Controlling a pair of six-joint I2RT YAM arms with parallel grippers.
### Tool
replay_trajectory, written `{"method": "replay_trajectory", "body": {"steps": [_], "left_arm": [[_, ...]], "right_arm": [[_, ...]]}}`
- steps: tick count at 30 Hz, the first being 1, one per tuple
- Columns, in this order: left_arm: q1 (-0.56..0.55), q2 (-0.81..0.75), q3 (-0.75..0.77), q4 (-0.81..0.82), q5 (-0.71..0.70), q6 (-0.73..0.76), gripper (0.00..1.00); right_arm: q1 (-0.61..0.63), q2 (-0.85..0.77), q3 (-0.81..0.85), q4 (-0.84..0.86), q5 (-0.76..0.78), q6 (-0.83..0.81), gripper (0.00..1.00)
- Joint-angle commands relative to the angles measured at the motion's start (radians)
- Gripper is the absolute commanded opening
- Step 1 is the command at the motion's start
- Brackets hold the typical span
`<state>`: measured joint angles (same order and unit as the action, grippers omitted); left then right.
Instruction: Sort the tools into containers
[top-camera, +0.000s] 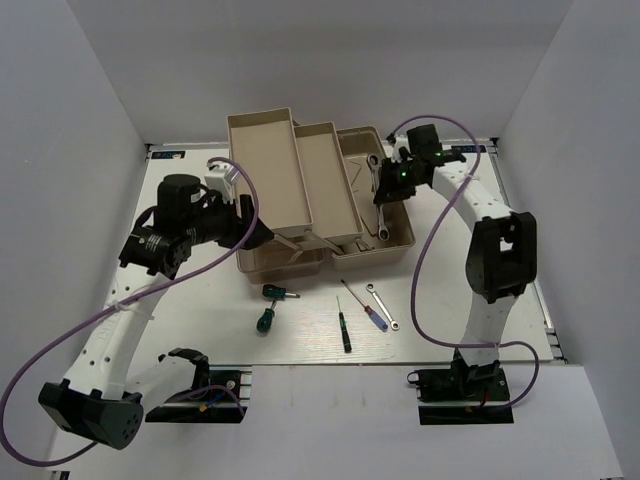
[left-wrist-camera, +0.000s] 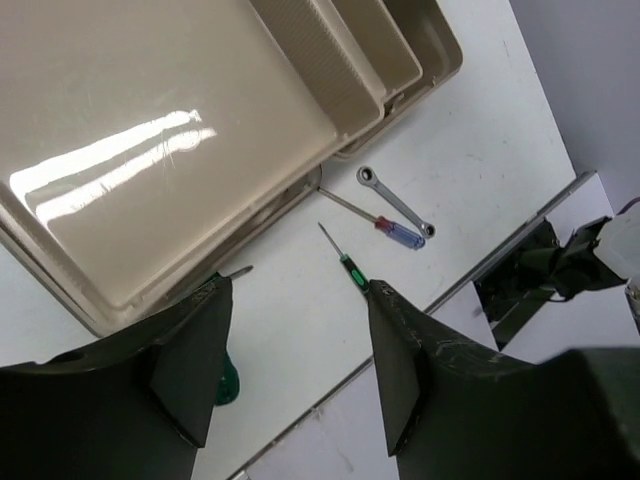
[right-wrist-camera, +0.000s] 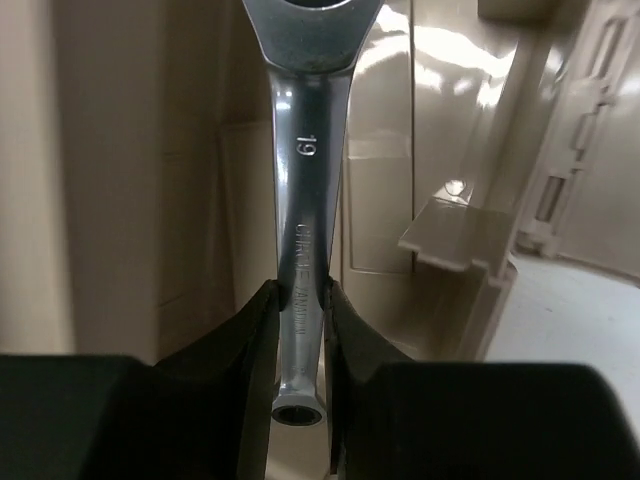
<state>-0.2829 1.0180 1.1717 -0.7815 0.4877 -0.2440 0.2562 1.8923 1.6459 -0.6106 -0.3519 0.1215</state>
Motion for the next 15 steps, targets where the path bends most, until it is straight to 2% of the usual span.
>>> {"method": "replay_trajectory", "body": {"steps": [1,3,4,7,10,12,13,14,15], "left_arm": [[-0.022,0.017,0.081,0.071,-0.064,0.008,0.67],[-0.044,0.034,0.115,0.071,-0.092,0.008,0.67],[-0.044,0.05,0.126,0.071,-0.092,0.008,0.67],[-0.062,0.079,0.138,0.08,-0.104,0.017,0.67],[-0.097,0.103,0.158,0.08,-0.104,0.017,0.67],[-0.113,0.103,0.158,0.08,-0.104,0.017,0.65],[-0.13,0.103,0.158,0.053,-0.091,0.017,0.63],[-0.13,0.09,0.158,0.039,-0.072,0.017,0.61],[-0.143,0.08,0.135,0.021,-0.061,0.017,0.51]], "right_arm": [[0.011,-0.003,0.08,0.048,0.036,-0.023,0.05],[0.011,0.004,0.103,0.038,0.031,-0.043,0.19],[0.011,0.004,0.106,0.035,0.018,-0.054,0.36],[0.012,-0.009,0.115,0.02,-0.004,-0.08,0.54],[0.005,-0.091,0.098,-0.006,-0.03,-0.118,0.56],[0.006,-0.146,0.046,0.003,-0.038,-0.206,0.56],[0.003,-0.244,-0.01,0.008,-0.085,-0.232,0.55],[0.002,-0.277,-0.074,-0.004,-0.103,-0.259,0.45],[0.003,-0.313,-0.105,-0.017,-0.125,-0.378,0.33]]}}
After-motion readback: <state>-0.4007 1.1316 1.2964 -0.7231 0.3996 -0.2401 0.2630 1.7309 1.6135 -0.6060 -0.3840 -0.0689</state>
